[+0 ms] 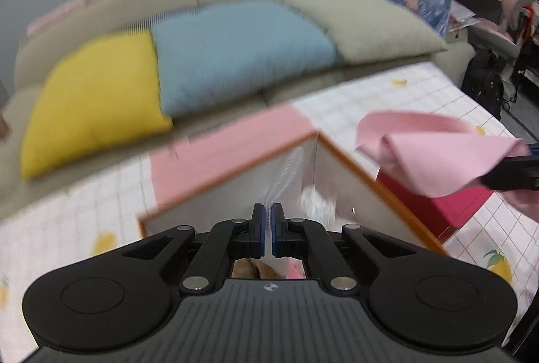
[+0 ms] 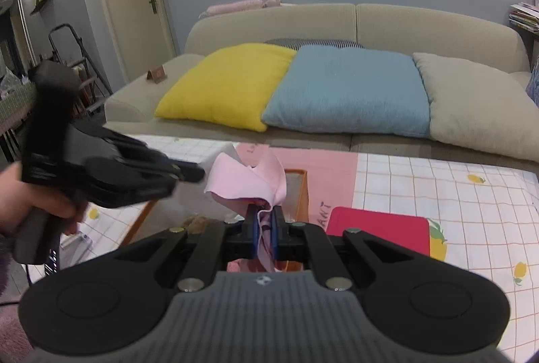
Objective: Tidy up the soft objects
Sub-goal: 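Carry the clear bag and pink cloth toward the white box with both grippers, then lower the clear bag and pink cloth into the box and open both grippers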
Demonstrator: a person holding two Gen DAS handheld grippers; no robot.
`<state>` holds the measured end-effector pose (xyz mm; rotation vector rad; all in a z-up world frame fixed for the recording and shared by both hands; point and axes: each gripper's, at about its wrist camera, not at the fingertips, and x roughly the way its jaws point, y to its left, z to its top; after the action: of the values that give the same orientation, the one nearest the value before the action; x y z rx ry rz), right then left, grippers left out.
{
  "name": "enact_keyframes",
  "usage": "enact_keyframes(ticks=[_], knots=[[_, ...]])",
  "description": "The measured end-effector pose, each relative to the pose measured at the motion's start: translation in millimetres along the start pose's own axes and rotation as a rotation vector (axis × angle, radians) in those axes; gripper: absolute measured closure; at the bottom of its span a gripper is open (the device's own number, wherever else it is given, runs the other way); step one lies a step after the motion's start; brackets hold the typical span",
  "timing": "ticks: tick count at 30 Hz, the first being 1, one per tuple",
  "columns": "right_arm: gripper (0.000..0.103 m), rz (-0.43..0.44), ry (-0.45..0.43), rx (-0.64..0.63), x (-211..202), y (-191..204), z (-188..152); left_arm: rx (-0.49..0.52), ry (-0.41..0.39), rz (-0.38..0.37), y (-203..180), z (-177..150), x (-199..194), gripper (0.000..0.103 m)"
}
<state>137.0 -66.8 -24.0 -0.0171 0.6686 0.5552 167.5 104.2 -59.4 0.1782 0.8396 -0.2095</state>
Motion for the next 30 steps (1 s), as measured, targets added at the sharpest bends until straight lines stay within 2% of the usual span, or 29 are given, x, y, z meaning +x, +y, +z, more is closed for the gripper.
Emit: enact_keyframes(ticks=[5,8,11,14,16,17,20,26,30], knots=[[0.098,-0.024,0.042,-0.01,10,-1,-7,-0.128,0.078,-0.064,9,-16,21,0.1],[0.098,-0.031,0.062,-0.008,15,-2,-11,-0.149,0.098,-0.093,8,-21,26,0.099],[0.098,-0.038,0.074,-0.021,17,1,-14,-0.182,0.096,-0.118,11,-22,24,0.092],[0.098,-0.03,0.086,-0.034,19,2,-15,-0.217,0.062,-0.13,16,-22,10,0.075],[0.098,-0.022,0.095,-0.048,19,5,-17,-0.24,0.037,-0.126,18,-24,-4,0.054],[0.098,-0.018,0.102,-0.053,19,7,-18,-0.253,0.022,-0.127,20,-26,-12,0.051],[0.097,-0.008,0.122,-0.055,19,15,-23,-0.313,-0.011,-0.13,23,-35,-33,0.049],[0.097,-0.016,0.21,-0.098,38,39,-38,-0.476,-0.005,-0.115,23,-60,-55,0.048],[0.097,-0.038,0.263,-0.138,56,50,-44,-0.498,0.02,-0.096,15,-74,-59,0.048]])
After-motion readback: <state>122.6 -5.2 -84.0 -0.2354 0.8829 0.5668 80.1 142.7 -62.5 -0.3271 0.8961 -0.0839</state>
